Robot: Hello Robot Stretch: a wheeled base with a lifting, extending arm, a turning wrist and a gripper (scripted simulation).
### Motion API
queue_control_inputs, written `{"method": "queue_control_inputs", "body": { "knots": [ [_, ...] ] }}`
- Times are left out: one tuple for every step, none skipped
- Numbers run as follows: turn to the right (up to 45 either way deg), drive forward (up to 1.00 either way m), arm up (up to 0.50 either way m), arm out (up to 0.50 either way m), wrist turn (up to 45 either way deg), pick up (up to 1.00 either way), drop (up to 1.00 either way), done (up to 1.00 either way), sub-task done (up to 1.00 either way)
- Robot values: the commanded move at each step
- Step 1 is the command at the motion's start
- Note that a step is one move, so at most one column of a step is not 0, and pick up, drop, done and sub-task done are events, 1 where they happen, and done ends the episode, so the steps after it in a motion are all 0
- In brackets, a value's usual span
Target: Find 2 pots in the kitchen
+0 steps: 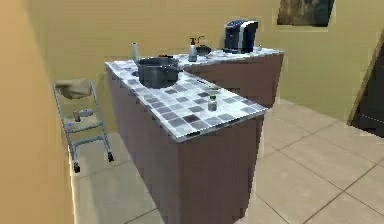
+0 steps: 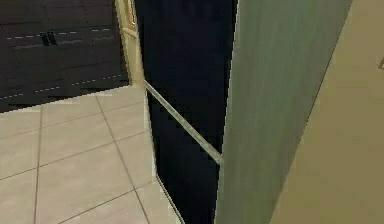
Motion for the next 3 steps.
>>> {"method": "queue_control_inputs", "body": {
  "knots": [
    [0.0, 0.40, 0.00, 0.00, 0.0, 0.00, 0.00, 0.00, 0.00],
    [-12.0, 0.00, 0.00, 0.00, 0.0, 0.00, 0.00, 0.00, 0.00],
    [0.0, 0.00, 0.00, 0.00, 0.0, 0.00, 0.00, 0.00, 1.00]
  ]
}}
